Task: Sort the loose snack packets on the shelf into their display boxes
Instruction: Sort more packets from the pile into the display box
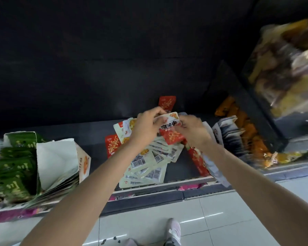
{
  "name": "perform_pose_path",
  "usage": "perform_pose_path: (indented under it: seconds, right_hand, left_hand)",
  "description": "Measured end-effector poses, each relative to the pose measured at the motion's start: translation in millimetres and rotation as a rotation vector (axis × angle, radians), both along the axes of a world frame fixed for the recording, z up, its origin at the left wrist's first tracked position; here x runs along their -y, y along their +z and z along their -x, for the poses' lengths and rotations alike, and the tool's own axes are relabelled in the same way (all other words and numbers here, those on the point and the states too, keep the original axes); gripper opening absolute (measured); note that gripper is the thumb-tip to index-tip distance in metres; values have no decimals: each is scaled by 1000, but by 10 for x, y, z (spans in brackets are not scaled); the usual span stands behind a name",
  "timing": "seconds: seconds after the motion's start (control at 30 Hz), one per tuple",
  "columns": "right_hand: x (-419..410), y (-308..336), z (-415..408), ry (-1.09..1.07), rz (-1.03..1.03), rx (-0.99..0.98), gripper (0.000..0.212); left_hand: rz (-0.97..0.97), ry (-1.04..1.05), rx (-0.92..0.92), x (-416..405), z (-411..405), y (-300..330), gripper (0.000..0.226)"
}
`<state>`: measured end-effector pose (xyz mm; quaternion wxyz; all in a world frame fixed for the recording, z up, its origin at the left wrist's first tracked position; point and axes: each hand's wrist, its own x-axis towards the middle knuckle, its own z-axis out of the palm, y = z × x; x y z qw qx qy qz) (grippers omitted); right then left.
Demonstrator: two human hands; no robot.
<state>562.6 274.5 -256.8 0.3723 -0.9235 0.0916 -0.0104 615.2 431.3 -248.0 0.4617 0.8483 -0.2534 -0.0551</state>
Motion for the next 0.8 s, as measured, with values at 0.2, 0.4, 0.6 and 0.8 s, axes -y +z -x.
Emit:
perform_pose_path:
  seconds: [0.2,0.4,0.6,0.8]
  right_hand:
    - [556,364,388,-202,60,203,10]
    - [934,42,620,-207,173,135,13]
    - [1087,-199,628,-51,280,-55,20]
    - [1139,-216,583,0,289,-34,22]
  left_hand:
    - [156,-156,27,591,257,355,15]
    - [-18,-301,56,996,377,143,21]
    - [-94,-371,44,1028,448,-165,22]
    - [-74,-356,94,1056,422,-177,22]
